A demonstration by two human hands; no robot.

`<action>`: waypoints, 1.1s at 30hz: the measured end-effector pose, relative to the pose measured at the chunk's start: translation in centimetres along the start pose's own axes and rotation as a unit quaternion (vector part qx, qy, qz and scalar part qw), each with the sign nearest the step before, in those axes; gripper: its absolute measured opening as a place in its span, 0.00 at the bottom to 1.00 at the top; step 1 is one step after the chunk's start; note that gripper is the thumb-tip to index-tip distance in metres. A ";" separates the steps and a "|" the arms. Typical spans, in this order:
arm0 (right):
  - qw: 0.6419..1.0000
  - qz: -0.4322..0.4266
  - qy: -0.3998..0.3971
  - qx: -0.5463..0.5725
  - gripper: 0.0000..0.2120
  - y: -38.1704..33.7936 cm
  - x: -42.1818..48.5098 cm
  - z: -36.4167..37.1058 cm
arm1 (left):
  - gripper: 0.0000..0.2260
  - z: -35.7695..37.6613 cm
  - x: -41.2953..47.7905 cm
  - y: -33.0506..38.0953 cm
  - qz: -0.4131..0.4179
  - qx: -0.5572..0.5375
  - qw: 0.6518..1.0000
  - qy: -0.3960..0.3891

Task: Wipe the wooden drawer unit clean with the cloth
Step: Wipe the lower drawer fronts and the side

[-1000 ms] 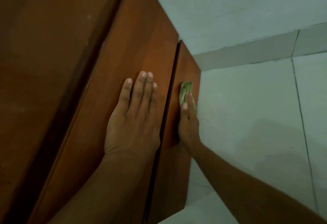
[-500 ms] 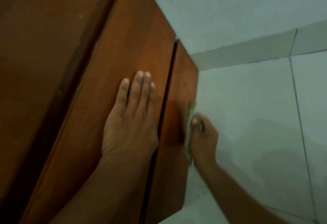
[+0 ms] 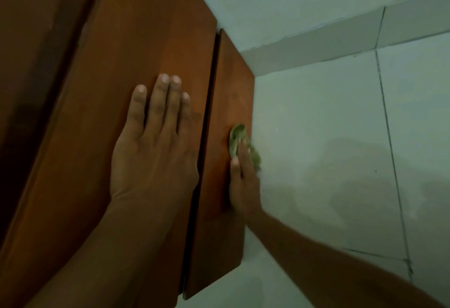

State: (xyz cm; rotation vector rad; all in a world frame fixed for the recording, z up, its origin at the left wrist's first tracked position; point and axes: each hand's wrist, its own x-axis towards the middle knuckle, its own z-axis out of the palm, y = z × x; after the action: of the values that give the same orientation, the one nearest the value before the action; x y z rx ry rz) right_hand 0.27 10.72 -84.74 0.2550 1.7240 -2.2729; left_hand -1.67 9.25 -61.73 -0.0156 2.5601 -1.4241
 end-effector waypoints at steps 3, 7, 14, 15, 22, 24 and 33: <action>1.000 -0.008 0.014 -0.019 0.22 -2.7 8.4 0.2 | 0.32 0.2 0.0 -0.1 0.008 -0.012 1.000 0.002; 0.997 0.009 0.033 -0.066 0.21 -6.0 18.2 -0.2 | 0.32 -0.1 -0.1 -0.2 0.029 0.008 0.999 -0.023; 0.995 0.034 0.085 -0.036 0.09 -6.1 21.4 -2.6 | 0.31 0.1 -0.2 -0.2 0.030 0.029 0.999 -0.026; 0.994 0.049 0.098 0.000 0.08 -5.7 19.9 -2.7 | 0.31 0.0 -0.2 -0.2 0.029 0.027 0.999 -0.023; 0.984 -0.168 0.054 -0.003 0.10 -5.4 3.2 0.0 | 0.31 0.1 -0.3 -0.3 0.022 -0.007 1.000 -0.005; 0.970 -0.234 0.052 -0.027 0.10 -6.3 4.7 1.1 | 0.32 0.1 -0.3 -0.2 0.019 -0.017 1.000 0.001; 0.994 -0.020 0.097 -0.049 0.10 -9.9 22.6 -0.3 | 0.34 -0.2 0.1 -0.1 0.032 -0.035 0.999 -0.019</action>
State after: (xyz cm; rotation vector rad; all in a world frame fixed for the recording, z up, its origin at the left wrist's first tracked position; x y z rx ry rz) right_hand -24.36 10.94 -82.60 0.4367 1.9450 -2.2479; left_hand -1.82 9.40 -61.55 0.0270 2.5542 -1.2984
